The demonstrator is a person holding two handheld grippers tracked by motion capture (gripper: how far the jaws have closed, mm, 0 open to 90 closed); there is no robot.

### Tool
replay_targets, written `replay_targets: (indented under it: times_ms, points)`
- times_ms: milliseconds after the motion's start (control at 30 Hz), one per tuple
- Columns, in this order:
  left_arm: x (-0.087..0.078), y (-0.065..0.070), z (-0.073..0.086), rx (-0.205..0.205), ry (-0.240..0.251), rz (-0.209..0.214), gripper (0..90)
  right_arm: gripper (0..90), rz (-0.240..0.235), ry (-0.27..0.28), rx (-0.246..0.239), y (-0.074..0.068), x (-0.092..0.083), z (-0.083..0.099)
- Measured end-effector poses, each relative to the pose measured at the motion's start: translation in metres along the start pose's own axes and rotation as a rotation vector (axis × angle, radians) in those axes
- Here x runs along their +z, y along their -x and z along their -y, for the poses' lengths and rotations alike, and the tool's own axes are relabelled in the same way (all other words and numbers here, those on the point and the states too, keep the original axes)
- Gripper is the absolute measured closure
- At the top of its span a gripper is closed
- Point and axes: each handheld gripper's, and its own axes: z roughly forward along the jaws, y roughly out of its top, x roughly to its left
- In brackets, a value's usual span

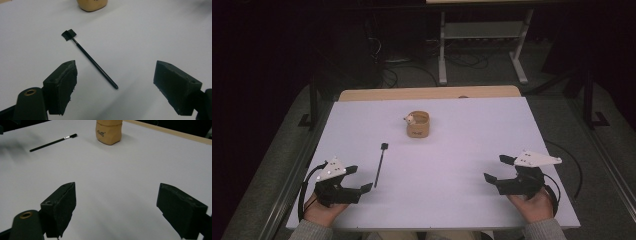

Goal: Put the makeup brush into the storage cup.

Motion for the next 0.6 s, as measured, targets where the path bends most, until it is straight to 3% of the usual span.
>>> replay_targets:
  times_ms: [167, 467, 600]
  points:
    - [-0.0016, 0.0023, -0.0008, 0.017, 0.004, -0.009, 18.3, 14.9, 0.0, 0.0, -0.008, -0.0028, 0.0014, -0.0008]
    - [-0.0034, 0.002, -0.0003, -0.002, 0.003, -0.02, 19.4, 14.8, 0.004, -0.008, -0.022, -0.0048, 0.0016, -0.0018]
    - [-0.0053, 0.0, -0.0002, -0.008, 0.01, -0.027, 19.4, 14.7, 0.009, -0.035, -0.035, -0.0046, 0.0039, -0.0009]
